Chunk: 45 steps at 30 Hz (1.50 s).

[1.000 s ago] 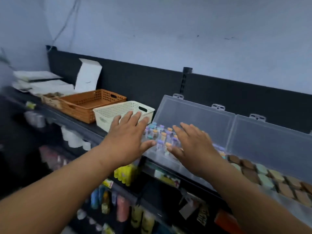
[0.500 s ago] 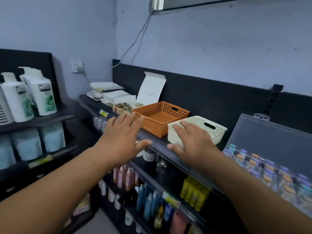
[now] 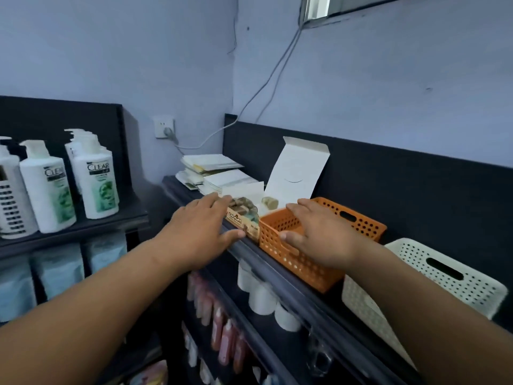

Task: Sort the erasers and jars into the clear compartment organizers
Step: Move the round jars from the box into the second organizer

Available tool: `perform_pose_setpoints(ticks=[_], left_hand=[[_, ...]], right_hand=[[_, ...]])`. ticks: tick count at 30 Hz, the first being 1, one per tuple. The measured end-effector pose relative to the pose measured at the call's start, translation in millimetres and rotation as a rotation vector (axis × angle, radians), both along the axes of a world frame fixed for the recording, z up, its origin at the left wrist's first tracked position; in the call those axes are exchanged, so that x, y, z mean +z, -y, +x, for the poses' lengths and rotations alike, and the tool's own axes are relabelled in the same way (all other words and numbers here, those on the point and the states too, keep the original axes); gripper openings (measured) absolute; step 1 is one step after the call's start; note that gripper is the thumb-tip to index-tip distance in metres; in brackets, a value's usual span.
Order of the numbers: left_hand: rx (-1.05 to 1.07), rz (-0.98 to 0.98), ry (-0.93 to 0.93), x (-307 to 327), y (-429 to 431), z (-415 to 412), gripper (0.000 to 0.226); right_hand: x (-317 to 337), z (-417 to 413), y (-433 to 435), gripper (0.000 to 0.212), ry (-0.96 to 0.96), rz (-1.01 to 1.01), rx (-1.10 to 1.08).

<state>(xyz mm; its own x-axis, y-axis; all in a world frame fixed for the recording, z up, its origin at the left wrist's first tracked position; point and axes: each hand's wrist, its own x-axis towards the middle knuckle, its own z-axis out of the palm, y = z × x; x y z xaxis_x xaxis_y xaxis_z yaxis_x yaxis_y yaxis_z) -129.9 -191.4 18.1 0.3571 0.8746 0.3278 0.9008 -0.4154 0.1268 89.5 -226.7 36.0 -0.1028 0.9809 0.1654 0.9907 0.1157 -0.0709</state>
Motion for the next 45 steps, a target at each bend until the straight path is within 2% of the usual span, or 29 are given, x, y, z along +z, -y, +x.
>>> perform_pose_setpoints(ticks=[9, 13, 18, 23, 26, 30, 33, 37, 41, 45], left_hand=[[-0.076, -0.119, 0.041, -14, -130, 20, 0.075], [-0.189, -0.152, 0.029, -20, -201, 39, 0.064], [-0.353, -0.233, -0.049, -31, -290, 69, 0.054], [-0.544, -0.371, -0.289, -48, -355, 85, 0.043], [-0.618, -0.353, -0.352, -53, -379, 91, 0.039], [-0.686, -0.331, -0.301, -60, -396, 98, 0.041], [-0.735, -0.347, -0.269, -63, -405, 101, 0.041], [-0.808, -0.495, -0.254, -53, -409, 95, 0.037], [-0.827, -0.554, -0.281, -51, -411, 90, 0.049], [-0.816, -0.567, -0.223, -55, -411, 94, 0.056]], right_hand=[[3, 7, -117, 0.067, -0.061, -0.084, -0.051], [-7, 12, -171, 0.068, -0.084, -0.099, -0.150], [-15, 15, -238, 0.068, -0.100, -0.160, -0.258], [-27, 20, -299, 0.066, -0.089, -0.227, -0.354], [-39, 22, -326, 0.064, -0.077, -0.279, -0.395], [-53, 28, -354, 0.060, -0.054, -0.292, -0.426], [-62, 27, -370, 0.050, -0.027, -0.292, -0.429], [-74, 28, -383, 0.037, 0.050, -0.311, -0.434], [-82, 29, -385, 0.033, 0.124, -0.261, -0.411], [-80, 29, -381, 0.018, 0.137, -0.248, -0.409]])
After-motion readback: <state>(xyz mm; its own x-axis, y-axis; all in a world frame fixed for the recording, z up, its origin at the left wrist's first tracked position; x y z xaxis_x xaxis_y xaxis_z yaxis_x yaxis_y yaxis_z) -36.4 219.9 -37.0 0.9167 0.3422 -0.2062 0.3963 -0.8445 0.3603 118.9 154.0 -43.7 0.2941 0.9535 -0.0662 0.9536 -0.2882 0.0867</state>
